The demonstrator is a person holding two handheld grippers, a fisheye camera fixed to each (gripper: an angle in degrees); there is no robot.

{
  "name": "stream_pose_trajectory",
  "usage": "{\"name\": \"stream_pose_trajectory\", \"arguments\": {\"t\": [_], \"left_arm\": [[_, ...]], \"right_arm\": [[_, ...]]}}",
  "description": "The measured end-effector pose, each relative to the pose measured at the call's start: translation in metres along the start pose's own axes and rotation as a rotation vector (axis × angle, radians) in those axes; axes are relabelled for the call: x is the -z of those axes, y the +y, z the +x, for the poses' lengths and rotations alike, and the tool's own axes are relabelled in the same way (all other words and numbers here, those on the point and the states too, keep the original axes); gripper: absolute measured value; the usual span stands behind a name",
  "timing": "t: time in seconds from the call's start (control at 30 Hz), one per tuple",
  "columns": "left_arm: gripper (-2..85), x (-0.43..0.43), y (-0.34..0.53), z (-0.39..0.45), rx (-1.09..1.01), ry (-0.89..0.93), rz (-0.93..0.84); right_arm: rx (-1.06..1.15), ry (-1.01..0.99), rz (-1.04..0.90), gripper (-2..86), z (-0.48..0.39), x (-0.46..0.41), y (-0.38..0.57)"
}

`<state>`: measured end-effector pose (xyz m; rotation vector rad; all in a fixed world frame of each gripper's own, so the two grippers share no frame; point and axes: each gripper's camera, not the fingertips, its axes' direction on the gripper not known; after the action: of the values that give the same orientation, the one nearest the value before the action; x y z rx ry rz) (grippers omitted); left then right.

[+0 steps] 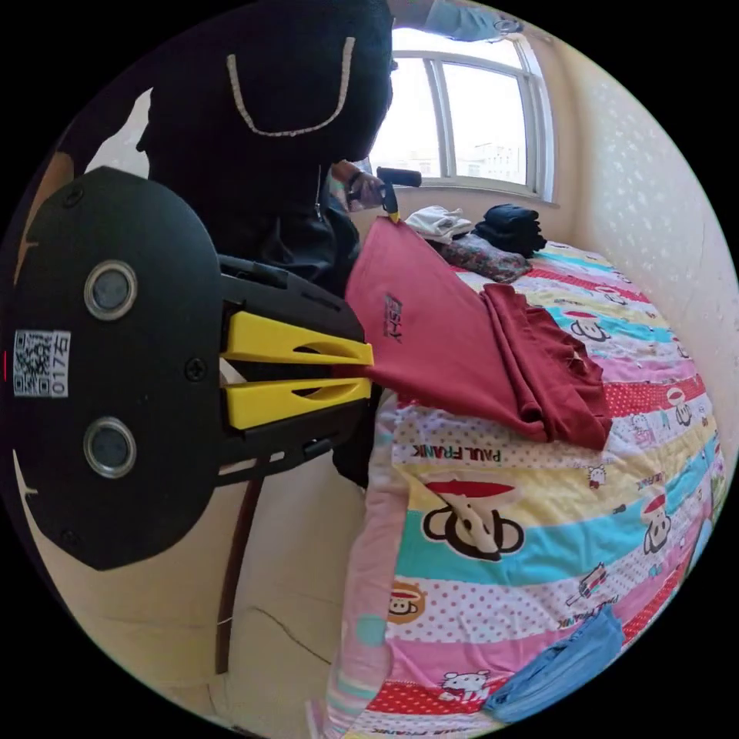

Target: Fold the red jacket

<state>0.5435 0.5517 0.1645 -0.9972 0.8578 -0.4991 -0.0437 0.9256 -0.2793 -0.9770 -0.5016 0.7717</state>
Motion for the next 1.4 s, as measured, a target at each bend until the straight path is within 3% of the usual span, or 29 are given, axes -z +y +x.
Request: {"name": "stream_pose_trajectory", "arguments": {"t": [0.07, 0.17, 0.37, 0.5, 0.57, 0.63, 0.7, 0.77, 0.83, 0.93, 1.0, 1.07, 1.1, 1.13, 1.27, 1.4], "left_arm": [[0.4, -0.010, 0.004, -0.029, 0.160, 0.086, 0.055], [0.5, -0.008, -0.038, -0.019, 0.105, 0.110, 0.136], [1.2, 0.049, -0.192, 0.017, -0.095, -0.073, 0.311], [3.4, 0.033, -0.295, -0.050, 0.021, 0.014, 0.437], [4.9, 0.015, -0.315, -0.093, 0.185, 0.126, 0.416], [5.9, 0.011, -0.308, -0.113, 0.217, 0.241, 0.461], [6.6, 0.026, -0.274, -0.107, 0.120, 0.313, 0.567], [6.7, 0.048, -0.230, -0.090, 0.039, 0.307, 0.666], [6.5, 0.062, -0.182, -0.061, -0.042, 0.250, 0.729], [5.2, 0.050, -0.127, 0.004, -0.125, -0.051, 0.704], [1.9, 0.011, -0.110, 0.057, -0.247, -0.298, 0.629], [0.4, -0.024, -0.114, 0.075, -0.231, -0.514, 0.533], [-0.2, -0.046, -0.122, 0.072, -0.145, -0.702, 0.437], [-0.3, -0.054, -0.124, 0.068, -0.128, -0.778, 0.409], [-0.6, -0.048, -0.106, 0.084, -0.167, -0.893, 0.446], [-0.3, 0.004, -0.064, 0.101, -0.036, -0.811, 0.529]], "right_arm": [[-0.150, -0.183, 0.134, 3.1, 0.023, -0.007, -0.001], [-0.118, -0.320, 0.284, 3.1, 0.020, -0.002, -0.064], [0.053, -0.276, 0.397, 3.5, 0.004, 0.007, -0.275], [-0.078, -0.258, 0.417, 4.7, 0.030, -0.036, -0.386], [-0.267, -0.223, 0.401, 6.0, 0.053, -0.070, -0.414], [-0.326, -0.242, 0.494, 6.4, 0.052, -0.073, -0.409], [-0.241, -0.249, 0.580, 6.8, 0.032, -0.064, -0.397], [-0.044, -0.098, 0.601, 7.2, -0.022, -0.049, -0.374], [0.095, 0.007, 0.551, 7.3, -0.068, -0.049, -0.356], [0.265, 0.207, 0.478, 7.2, -0.132, -0.074, -0.326], [0.338, 0.359, 0.412, 7.0, -0.158, -0.104, -0.317], [0.359, 0.525, 0.197, 6.6, -0.154, -0.159, -0.326], [0.369, 0.547, 0.165, 6.5, -0.149, -0.170, -0.327], [0.385, 0.515, 0.240, 5.5, -0.138, -0.173, -0.323], [0.184, 0.261, 0.237, 3.3, -0.122, -0.147, -0.351], [0.250, 0.529, 0.239, 4.4, -0.191, -0.138, -0.355]]}}
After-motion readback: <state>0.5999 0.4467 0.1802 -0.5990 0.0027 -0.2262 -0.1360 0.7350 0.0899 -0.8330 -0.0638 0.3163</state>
